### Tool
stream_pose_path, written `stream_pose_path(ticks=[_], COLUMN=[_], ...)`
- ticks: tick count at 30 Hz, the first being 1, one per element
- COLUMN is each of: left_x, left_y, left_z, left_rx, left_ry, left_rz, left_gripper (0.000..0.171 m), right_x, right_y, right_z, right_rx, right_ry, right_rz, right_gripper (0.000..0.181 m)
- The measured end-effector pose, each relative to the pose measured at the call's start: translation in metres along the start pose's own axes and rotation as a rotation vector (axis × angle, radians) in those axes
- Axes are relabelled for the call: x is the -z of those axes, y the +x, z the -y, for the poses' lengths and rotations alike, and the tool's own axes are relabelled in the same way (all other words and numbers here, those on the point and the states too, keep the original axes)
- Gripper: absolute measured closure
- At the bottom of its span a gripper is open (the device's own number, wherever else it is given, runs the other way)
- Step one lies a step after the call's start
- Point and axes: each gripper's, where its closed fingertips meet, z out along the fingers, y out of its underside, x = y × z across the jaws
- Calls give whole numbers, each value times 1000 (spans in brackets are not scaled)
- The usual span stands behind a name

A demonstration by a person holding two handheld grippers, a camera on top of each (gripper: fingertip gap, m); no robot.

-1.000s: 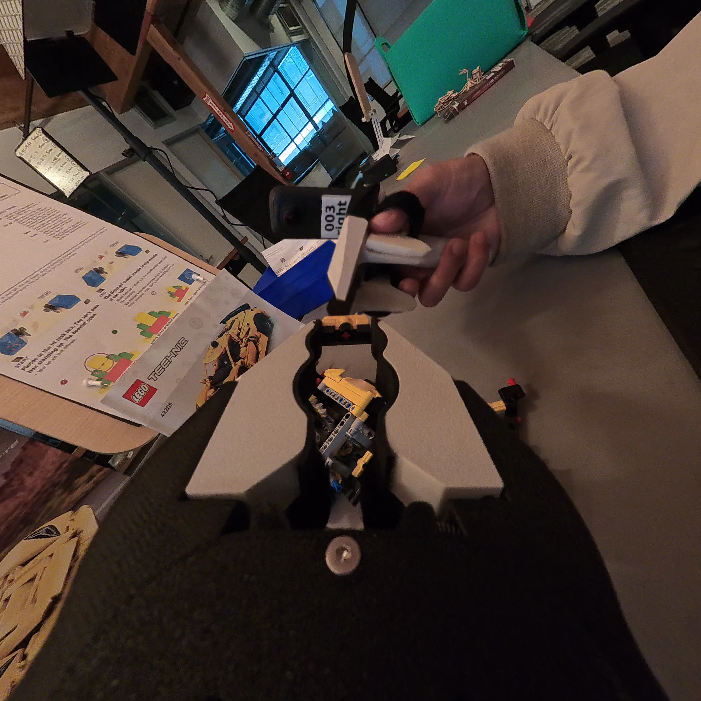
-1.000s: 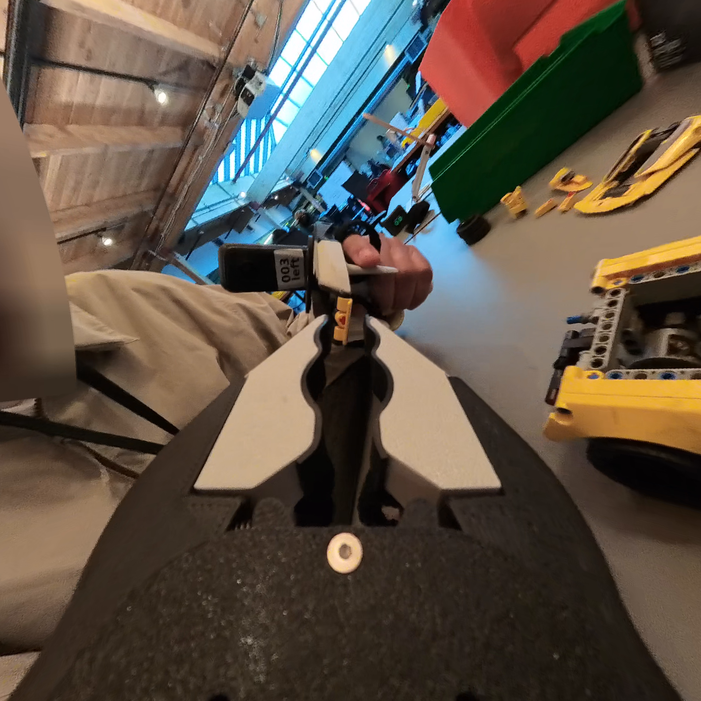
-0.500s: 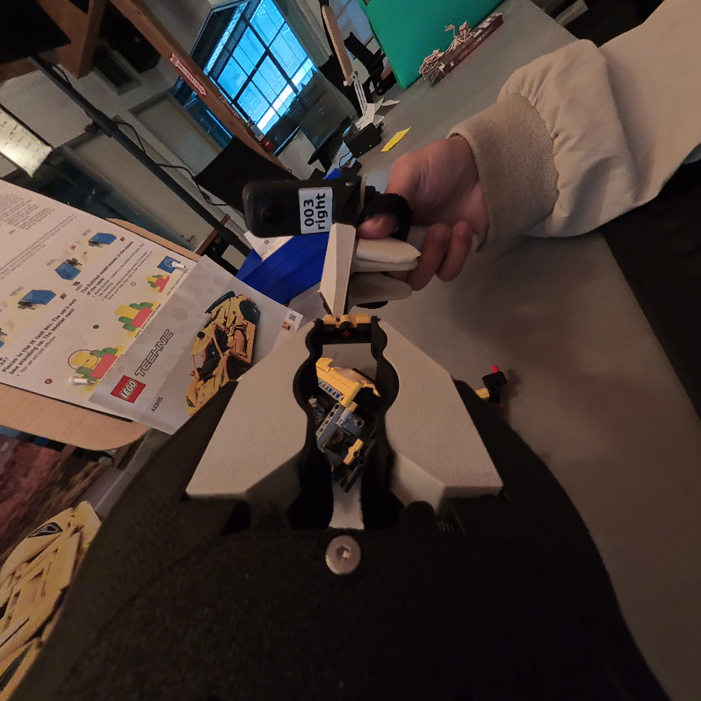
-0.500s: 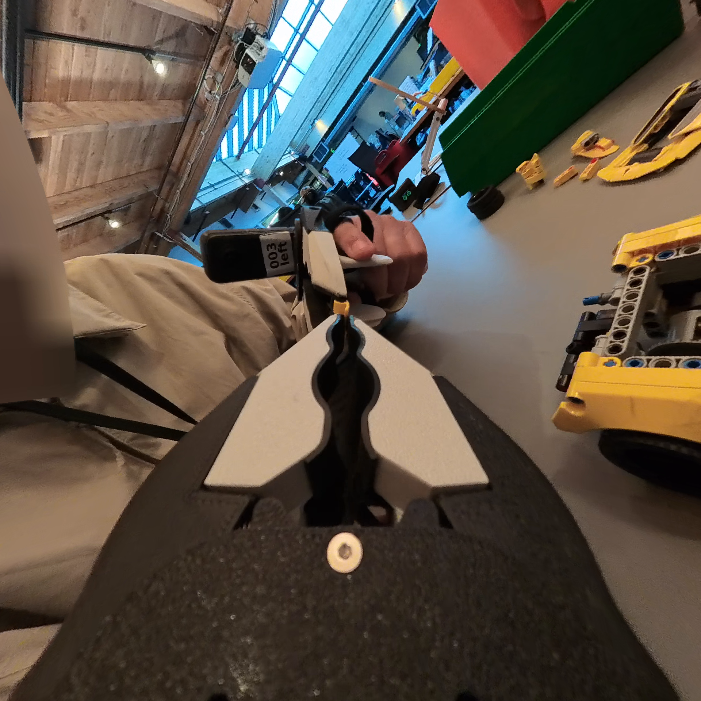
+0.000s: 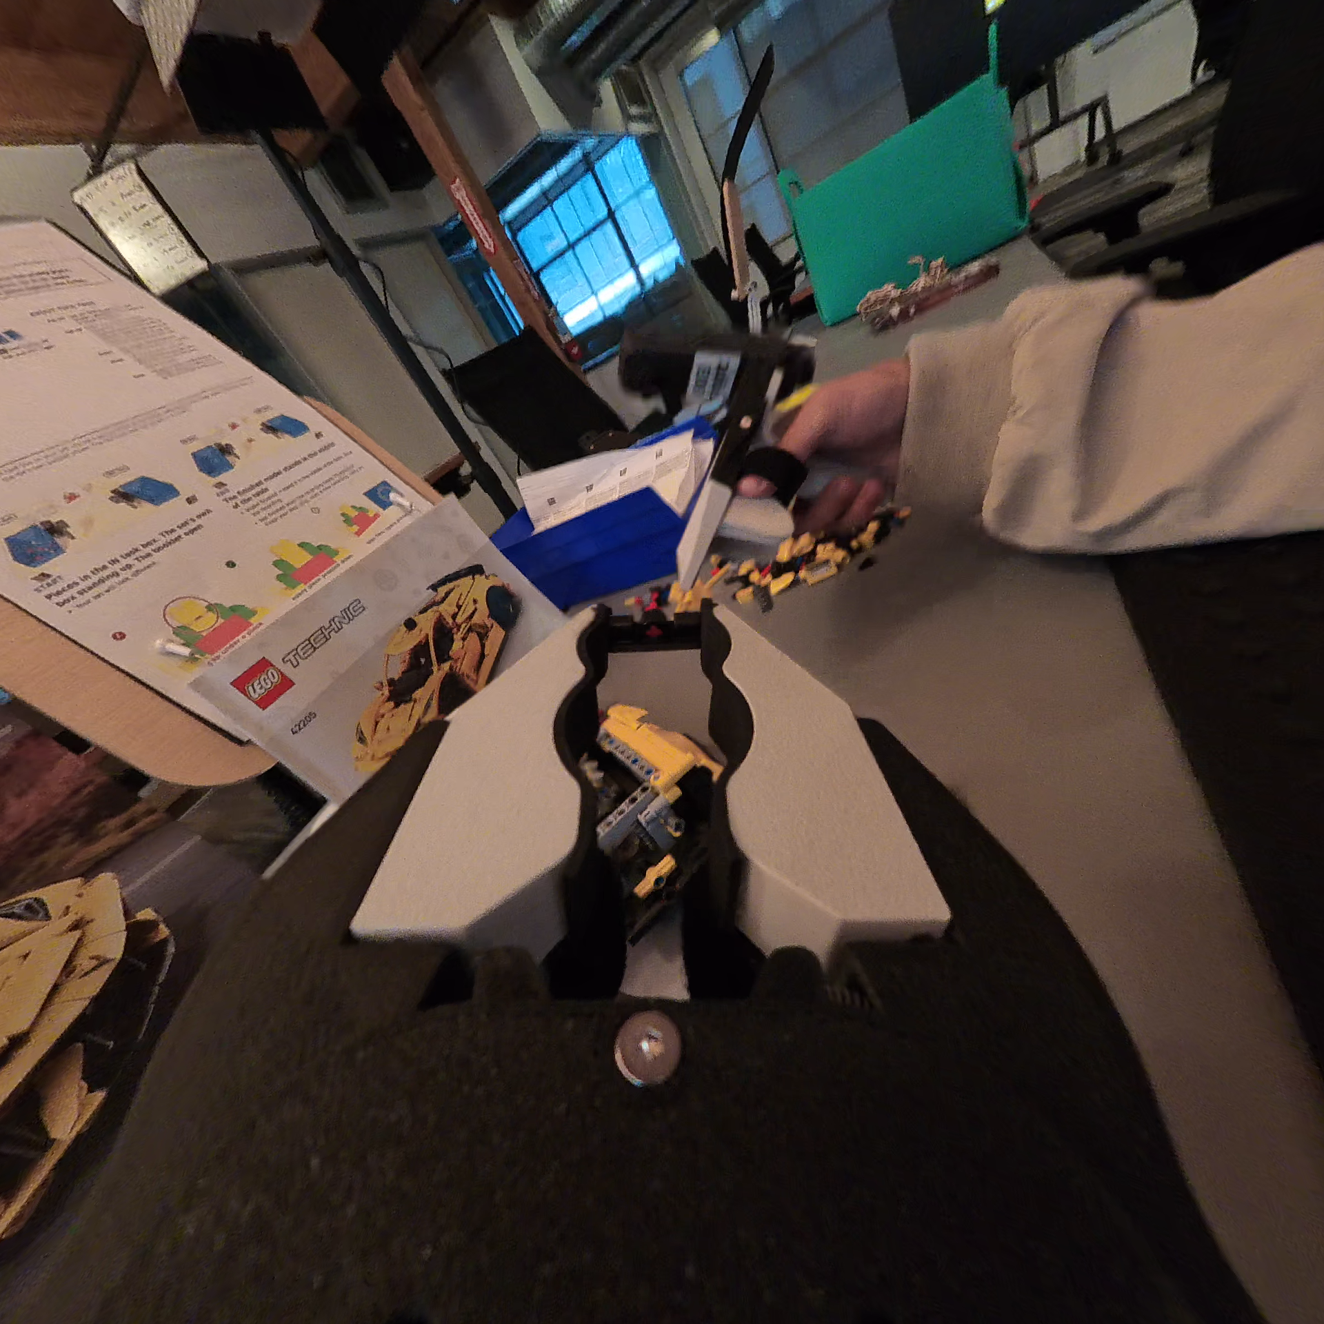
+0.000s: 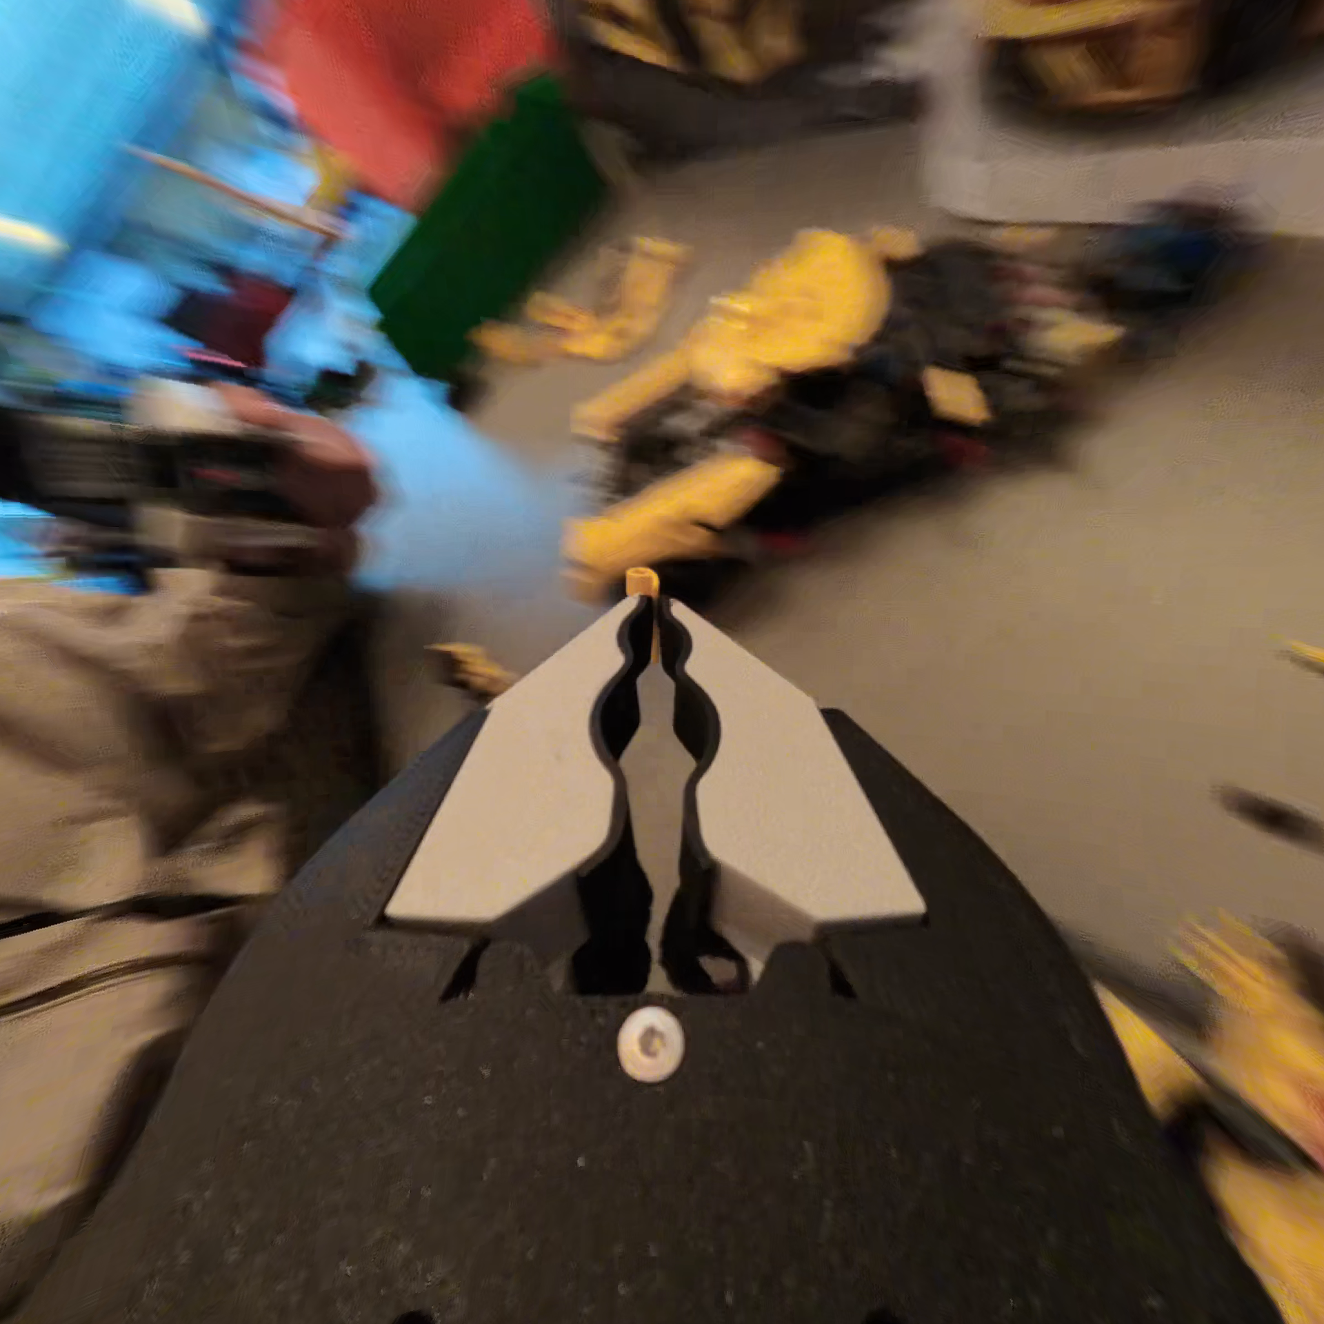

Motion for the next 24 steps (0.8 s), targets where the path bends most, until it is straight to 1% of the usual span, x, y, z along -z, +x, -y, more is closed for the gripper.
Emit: stream_pose_path(ticks=[1,2,3,5,6,8,10,11,12,13,15,16,17,18,19,20,22,24], left_x=[-3,-5,-8,-13,-15,-18,-18,-18,-16,-15,-13,-12,-12,-12,-13,-13,-14,-15], left_y=[-2,-5,-4,2,6,11,14,15,15,16,15,14,16,17,17,19,21,24], left_z=[-7,-13,-19,-24,-24,-22,-17,-13,-9,-4,1,2,2,1,1,0,-4,-6], left_rx=[-17,-38,-40,8,32,43,52,49,41,27,0,-6,-4,0,-3,-11,-37,-47], left_ry=[-36,-67,-87,-92,-81,-56,-22,3,28,49,70,74,76,75,74,69,48,41], left_rz=[27,56,62,36,16,3,-8,-12,-10,-7,4,10,2,-5,-7,-14,-16,-28], left_gripper=[147,147,147,147,147,147,147,147,147,147,147,147,147,147,147,147,147,147], right_x=[22,54,84,120,132,141,143,134,115,89,34,11,-9,-25,-37,-48,-55,-55], right_y=[38,75,96,110,116,121,119,108,83,48,-39,-81,-113,-136,-150,-154,-160,-163], right_z=[-7,-15,-24,-38,-42,-46,-48,-36,-18,-1,23,24,22,16,7,1,-4,-3], right_rx=[17,21,6,-73,-91,-105,-147,-133,-94,-43,21,17,-18,-55,-74,-83,-81,-106], right_ry=[-49,-105,-153,-186,-184,-155,-131,-67,4,55,127,129,118,105,71,60,75,101], right_rz=[-237,-479,-626,-713,-753,-767,-754,-691,-559,-378,33,242,413,540,618,629,671,712], right_gripper=[181,181,181,181,178,171,164,165,165,165,166,167,167,164,162,162,167,170])
